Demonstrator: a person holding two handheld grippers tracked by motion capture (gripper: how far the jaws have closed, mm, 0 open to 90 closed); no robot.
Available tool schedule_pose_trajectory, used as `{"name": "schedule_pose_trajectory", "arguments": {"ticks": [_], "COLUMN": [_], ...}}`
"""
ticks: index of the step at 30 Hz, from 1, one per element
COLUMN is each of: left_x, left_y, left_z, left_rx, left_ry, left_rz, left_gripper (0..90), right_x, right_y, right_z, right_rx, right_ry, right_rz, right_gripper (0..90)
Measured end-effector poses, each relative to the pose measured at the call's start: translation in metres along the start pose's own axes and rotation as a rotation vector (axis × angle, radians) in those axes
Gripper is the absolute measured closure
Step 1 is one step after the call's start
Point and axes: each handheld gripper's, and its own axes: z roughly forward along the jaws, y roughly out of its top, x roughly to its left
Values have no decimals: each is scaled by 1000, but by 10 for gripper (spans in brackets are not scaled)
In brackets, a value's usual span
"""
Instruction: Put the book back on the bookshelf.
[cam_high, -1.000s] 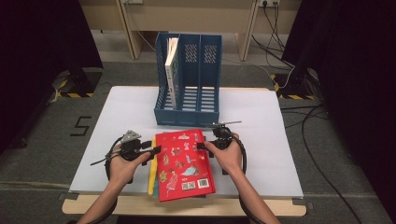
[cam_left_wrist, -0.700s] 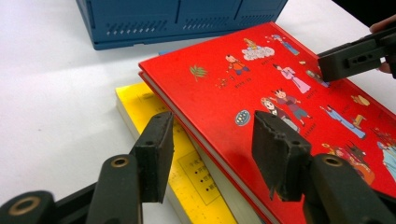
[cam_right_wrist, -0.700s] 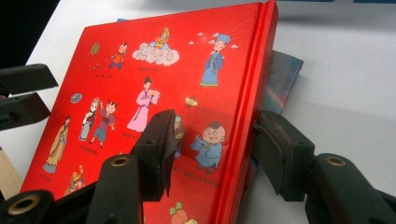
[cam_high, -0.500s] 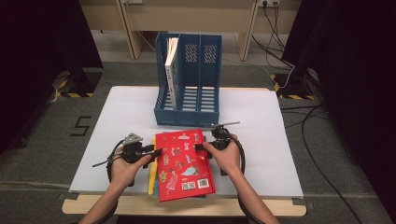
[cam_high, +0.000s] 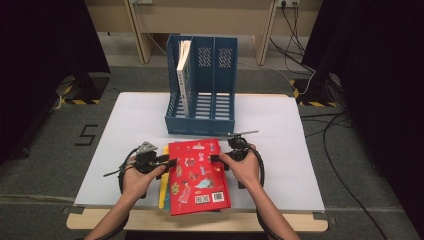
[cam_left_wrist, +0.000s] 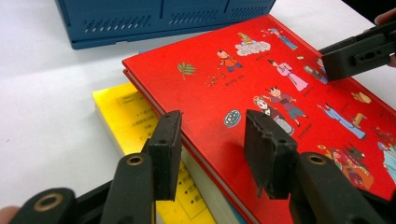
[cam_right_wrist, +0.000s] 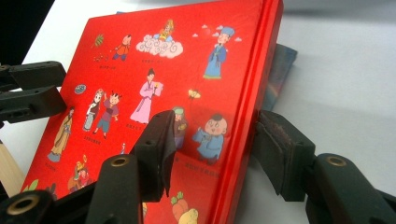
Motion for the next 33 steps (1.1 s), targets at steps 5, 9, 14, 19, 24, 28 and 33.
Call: {"name": "schedule_pose_trajectory", "arguments": {"ticks": [5, 9, 14, 19, 24, 28, 33], "left_x": [-2, -4, -5, -7, -8, -9, -9], "left_y": [2, 4, 6, 7, 8, 9, 8], "left_z": [3, 5, 7, 11, 12, 12, 12], "left_rx": [7, 13, 18, 16, 15, 19, 20], "left_ry": [1, 2, 0, -1, 2, 6, 7], "left_rz": [16, 29, 37, 39, 48, 52, 54], "left_gripper": [563, 563, 562, 559, 557, 557, 557], "right_x": [-9, -13, -17, -19, -20, -22, -23], "right_y": [3, 6, 6, 8, 9, 10, 11], "right_z": [-4, -2, 2, 5, 7, 11, 15], "right_rx": [-4, 6, 10, 19, 26, 33, 45], "right_ry": [-12, 1, 31, 52, 56, 83, 114], "right_rz": [13, 32, 49, 78, 90, 119, 153], "right_gripper": [477, 472, 452, 436, 412, 394, 381]}}
